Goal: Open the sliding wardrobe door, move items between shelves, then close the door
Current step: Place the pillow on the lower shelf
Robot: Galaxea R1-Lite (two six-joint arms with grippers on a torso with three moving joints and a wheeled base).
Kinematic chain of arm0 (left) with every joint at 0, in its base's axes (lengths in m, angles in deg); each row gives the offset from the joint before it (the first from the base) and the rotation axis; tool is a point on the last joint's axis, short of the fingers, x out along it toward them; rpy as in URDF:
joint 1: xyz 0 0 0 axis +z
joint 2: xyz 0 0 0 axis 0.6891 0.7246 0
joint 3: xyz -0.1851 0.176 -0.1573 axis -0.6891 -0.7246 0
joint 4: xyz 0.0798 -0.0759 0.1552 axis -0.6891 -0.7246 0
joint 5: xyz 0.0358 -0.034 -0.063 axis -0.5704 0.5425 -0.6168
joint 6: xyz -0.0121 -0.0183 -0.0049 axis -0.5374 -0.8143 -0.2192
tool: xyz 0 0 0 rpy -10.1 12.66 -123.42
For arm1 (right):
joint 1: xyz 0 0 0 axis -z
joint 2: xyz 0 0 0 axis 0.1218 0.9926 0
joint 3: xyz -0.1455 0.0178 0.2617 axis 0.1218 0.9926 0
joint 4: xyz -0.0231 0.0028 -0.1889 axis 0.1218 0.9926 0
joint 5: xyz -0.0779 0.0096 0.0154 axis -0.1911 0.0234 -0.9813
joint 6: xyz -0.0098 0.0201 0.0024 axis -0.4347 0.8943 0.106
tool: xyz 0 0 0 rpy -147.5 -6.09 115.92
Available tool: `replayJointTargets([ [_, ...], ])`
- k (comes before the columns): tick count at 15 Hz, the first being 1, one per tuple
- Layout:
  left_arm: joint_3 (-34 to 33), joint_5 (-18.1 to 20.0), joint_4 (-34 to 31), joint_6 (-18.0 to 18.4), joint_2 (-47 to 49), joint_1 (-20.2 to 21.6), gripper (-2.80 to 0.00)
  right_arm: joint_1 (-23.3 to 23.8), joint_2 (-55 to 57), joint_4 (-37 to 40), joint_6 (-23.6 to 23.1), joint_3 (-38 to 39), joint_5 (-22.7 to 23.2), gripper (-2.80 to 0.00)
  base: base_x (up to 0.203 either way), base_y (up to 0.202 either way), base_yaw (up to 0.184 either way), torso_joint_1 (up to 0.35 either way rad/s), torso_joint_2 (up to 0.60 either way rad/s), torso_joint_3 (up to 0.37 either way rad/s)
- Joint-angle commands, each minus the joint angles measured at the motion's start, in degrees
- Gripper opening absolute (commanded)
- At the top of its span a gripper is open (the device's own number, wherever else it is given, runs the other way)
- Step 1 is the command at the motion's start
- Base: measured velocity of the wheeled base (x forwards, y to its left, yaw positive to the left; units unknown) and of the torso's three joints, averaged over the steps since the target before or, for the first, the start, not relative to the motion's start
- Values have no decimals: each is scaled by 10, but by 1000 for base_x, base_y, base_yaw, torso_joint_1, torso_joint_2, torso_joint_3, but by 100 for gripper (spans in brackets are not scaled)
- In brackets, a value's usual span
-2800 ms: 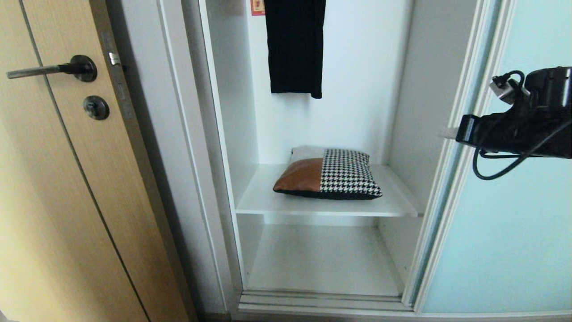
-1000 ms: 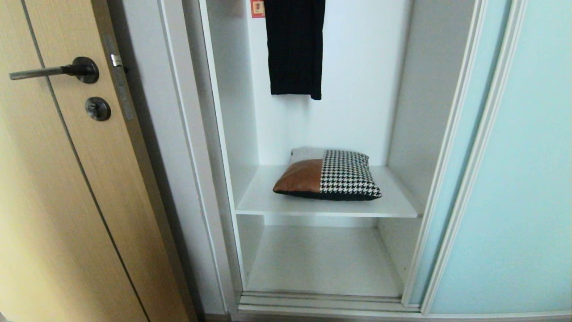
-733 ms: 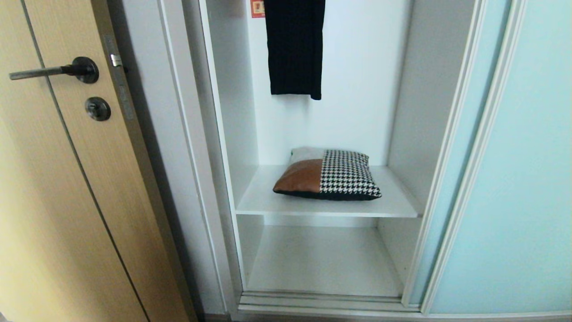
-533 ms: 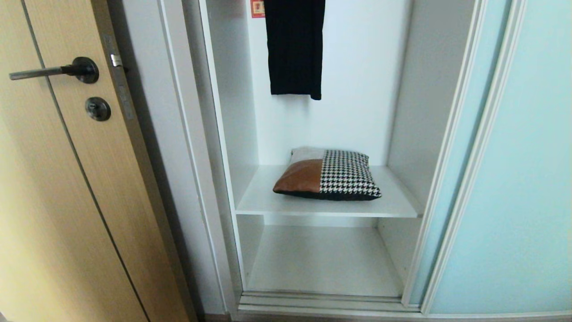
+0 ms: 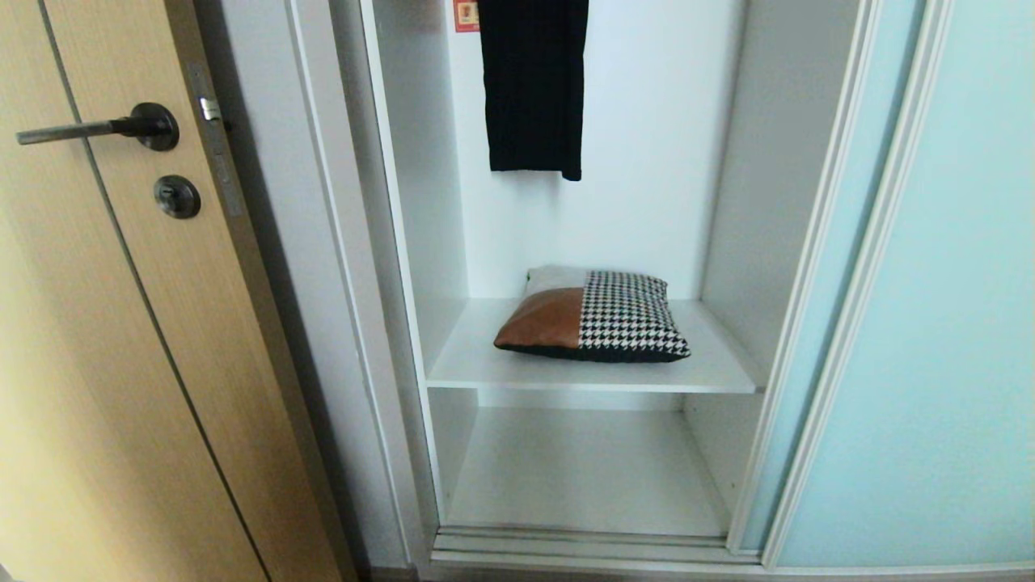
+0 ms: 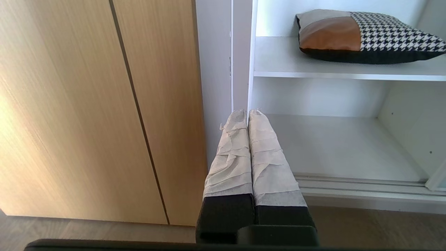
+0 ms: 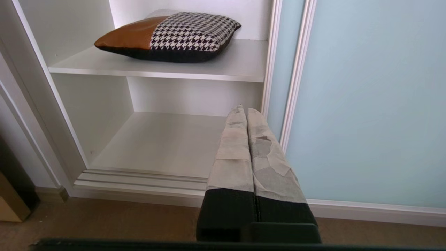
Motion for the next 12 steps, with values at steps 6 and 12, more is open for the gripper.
replayJointTargets([
  [6, 0, 0, 0, 0, 0, -1, -280, 0, -1, -1, 2, 0, 0, -280, 0, 0, 0, 0, 0, 0],
  [12, 0, 0, 0, 0, 0, 0, -280, 0, -1, 0, 2, 0, 0, -280, 0, 0, 0, 0, 0, 0],
])
